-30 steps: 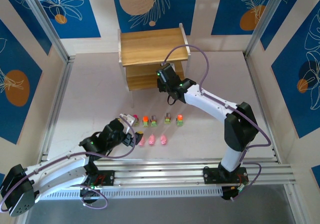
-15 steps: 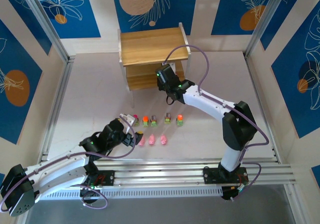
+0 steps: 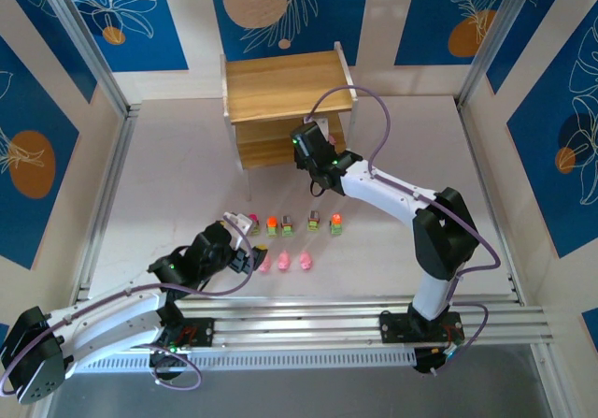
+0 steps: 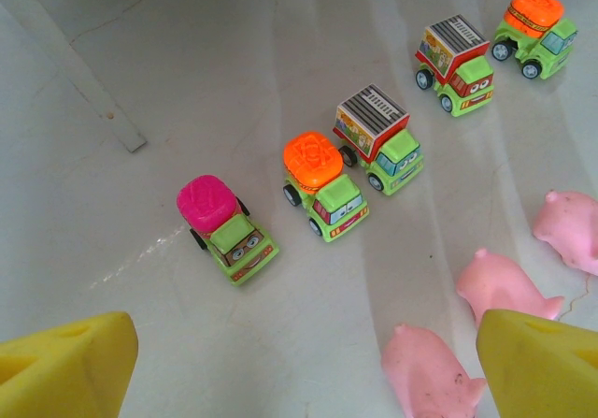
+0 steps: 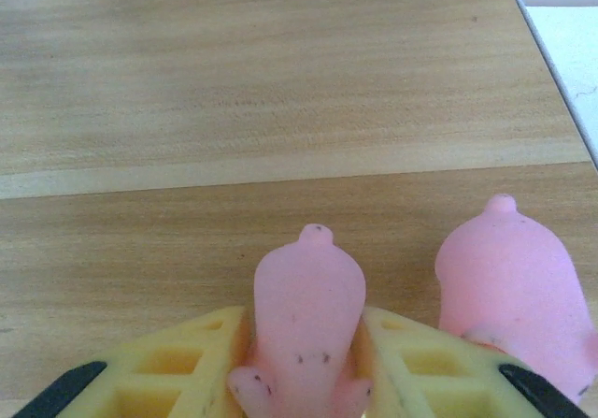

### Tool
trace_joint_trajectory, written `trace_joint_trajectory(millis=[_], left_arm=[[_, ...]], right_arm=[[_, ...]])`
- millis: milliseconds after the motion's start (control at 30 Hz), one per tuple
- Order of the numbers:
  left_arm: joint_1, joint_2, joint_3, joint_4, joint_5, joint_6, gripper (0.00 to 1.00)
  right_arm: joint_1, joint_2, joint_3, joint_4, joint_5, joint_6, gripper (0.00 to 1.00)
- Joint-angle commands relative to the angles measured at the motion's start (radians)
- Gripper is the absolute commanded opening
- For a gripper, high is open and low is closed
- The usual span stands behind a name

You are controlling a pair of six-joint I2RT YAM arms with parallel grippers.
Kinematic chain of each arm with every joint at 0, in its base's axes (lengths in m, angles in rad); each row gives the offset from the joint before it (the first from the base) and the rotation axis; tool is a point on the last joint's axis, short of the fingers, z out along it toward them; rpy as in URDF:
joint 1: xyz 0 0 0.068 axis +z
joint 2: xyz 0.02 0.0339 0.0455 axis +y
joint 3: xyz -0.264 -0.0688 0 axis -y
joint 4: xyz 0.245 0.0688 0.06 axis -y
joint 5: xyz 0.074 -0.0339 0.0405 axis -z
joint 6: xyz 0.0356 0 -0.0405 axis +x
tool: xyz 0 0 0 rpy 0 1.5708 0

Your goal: Place and organize the plastic toys onto the shelf

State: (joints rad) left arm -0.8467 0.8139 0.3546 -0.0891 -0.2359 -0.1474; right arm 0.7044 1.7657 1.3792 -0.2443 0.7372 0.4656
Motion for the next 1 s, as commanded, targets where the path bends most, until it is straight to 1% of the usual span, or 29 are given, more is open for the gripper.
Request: trace_joint_trajectory(millis=[0,200,367,500,567,733,967], left_arm=[[-0.010,-0.001,0.016,0.025,0.007,0.016,0.94],[-0.009,-0.001,0.016,0.025,0.007,0.016,0.93],[-0.010,0.001,0.017,0.025,0.006,0.016,0.93],[-0.009,0.001,0.017,0.025,0.006,0.016,0.93],[-0.009,0.003,0.018,0.025,0.004,0.016,0.94],[-0.009,0.001,0.017,0.025,0.004,0.016,0.94],[-0.009,0.001,0.017,0.025,0.002,0.016,0.93]], right_arm=[[-0.002,-0.023,-0.016,0.017,0.014,0.006,0.35],[0.004,-0.062,-0.023,0.017,0.021,-0.004,0.38],[0.005,-0.085,-0.021,0.004,0.028,-0.010,0.38],[0.007,-0.108,-0.034,0.003,0.024,-0.010,0.43],[0.006,-0.112,-0.038,0.002,0.024,-0.011,0.45],[0.003,-0.108,-0.039,-0.003,0.019,-0.015,0.45],[0.015,-0.161,-0.069,-0.018,0.015,-0.006,0.45]])
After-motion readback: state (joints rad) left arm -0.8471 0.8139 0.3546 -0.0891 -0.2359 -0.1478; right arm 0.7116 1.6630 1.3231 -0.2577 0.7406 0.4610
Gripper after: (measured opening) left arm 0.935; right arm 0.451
